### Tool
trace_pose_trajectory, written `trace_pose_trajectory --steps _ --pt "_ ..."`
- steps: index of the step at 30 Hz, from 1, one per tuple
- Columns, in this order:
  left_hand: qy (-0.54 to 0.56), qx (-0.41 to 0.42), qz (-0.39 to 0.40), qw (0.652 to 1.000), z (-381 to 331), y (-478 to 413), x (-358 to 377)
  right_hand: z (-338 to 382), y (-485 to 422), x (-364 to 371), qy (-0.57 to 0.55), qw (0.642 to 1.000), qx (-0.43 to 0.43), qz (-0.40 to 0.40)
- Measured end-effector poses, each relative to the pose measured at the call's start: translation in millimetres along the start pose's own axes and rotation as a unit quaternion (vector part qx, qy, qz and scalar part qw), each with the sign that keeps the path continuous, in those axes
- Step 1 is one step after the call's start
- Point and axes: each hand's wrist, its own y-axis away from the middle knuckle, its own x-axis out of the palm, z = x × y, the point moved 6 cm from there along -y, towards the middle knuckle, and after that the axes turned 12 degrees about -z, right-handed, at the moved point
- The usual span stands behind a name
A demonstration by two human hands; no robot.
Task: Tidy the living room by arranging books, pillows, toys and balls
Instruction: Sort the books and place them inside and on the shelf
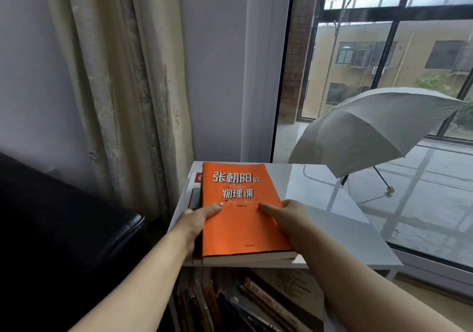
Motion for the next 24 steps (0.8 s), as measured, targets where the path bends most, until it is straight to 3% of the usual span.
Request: trace_pose_trajectory --steps 5,10,14,20,24 --pt "0.089 0.099 0.009 0.991 -25.4 29.1 1.8 33.3 25.8 -23.1 -0.12 0.986 -0.106 -0.037" --pt "0.102 0.229 0.004 0.968 -77.0 50.9 -1.8 84.7 44.5 -36.4 -0.193 0.953 -0.234 0.025" --pt "0.084 0.244 0.016 0.966 -93.4 60.3 -3.9 96.2 43.5 -23.7 -0.212 0.947 -0.22 0.103" --pt "0.028 0.228 0.028 0.973 -72.9 61.0 -2.6 70.2 41.7 -16.9 -0.194 0.954 -0.199 0.113" --pt "0.022 0.249 0.02 0.968 -69.7 71.7 -8.8 66.8 54.9 -26.2 -0.197 0.951 -0.227 0.071"
